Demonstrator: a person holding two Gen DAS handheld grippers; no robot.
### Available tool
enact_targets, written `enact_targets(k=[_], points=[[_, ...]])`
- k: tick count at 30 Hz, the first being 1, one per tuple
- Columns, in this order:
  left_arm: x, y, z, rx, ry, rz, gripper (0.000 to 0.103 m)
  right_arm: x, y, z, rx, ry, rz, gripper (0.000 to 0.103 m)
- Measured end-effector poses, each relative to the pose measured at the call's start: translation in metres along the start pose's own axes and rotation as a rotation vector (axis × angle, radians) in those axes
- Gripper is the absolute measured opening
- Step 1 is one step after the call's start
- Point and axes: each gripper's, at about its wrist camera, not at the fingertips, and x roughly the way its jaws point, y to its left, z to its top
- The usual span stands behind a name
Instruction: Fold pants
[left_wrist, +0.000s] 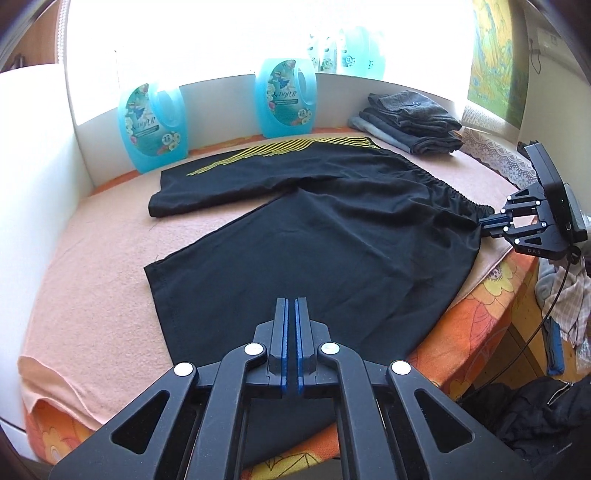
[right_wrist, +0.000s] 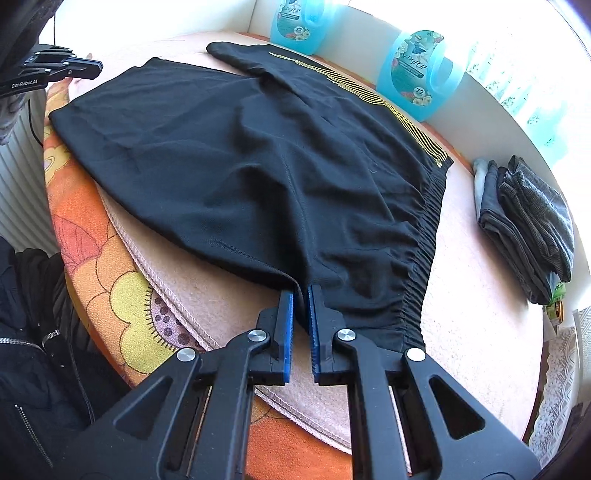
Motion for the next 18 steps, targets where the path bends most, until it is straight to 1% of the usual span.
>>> enact_targets(k=[2, 4, 5, 6, 8, 9, 10, 11, 13, 15, 17, 18], points=[[0.0, 0.002, -0.003, -0.008, 0.012, 0.009, 0.002, -0.002, -0.004, 0.001, 0.025, -0.015, -0.009, 0.006], [0.0, 0.001, -0.007, -0.01, 0.041, -0.041, 0.003, -0.004, -0.009, 0.004, 0.06, -0.036, -0.012, 0.005], [-0.002, -0.002, -0.01, -0.002, 0.044, -0.044, 0.005, -0.005, -0.011, 0.007, 0.066, -0.045, -0.016, 0.004], [-0.004, -0.006, -0.012, 0.015, 0.047, -0.044, 0.008, -0.005, -0.012, 0.011, 0.067, -0.051, -0.03, 0.004], [-0.004, -0.018, -0.017, 0.066, 0.066, -0.067, 0.024, -0.005, -0.015, 0.019, 0.069, -0.059, -0.053, 0.003], [-0.004, -0.024, -0.019, 0.091, 0.072, -0.07, 0.028, -0.004, -0.017, 0.024, 0.072, -0.063, -0.061, 0.003], [-0.003, -0.03, -0.021, 0.113, 0.079, -0.073, 0.035, -0.004, -0.019, 0.029, 0.073, -0.069, -0.072, 0.003], [-0.003, -0.034, -0.022, 0.129, 0.084, -0.078, 0.038, -0.003, -0.022, 0.034, 0.074, -0.074, -0.08, 0.002], [0.0, -0.04, -0.024, 0.149, 0.094, -0.078, 0.039, -0.004, -0.026, 0.043, 0.075, -0.089, -0.087, 0.002], [0.003, -0.044, -0.026, 0.174, 0.091, -0.045, 0.039, -0.006, -0.029, 0.051, 0.082, -0.1, -0.086, 0.002], [0.007, -0.044, -0.025, 0.163, 0.097, -0.042, 0.04, -0.006, -0.032, 0.057, 0.088, -0.102, -0.082, 0.002], [0.009, -0.045, -0.023, 0.151, 0.099, -0.057, 0.04, -0.006, -0.033, 0.06, 0.087, -0.104, -0.088, 0.002]])
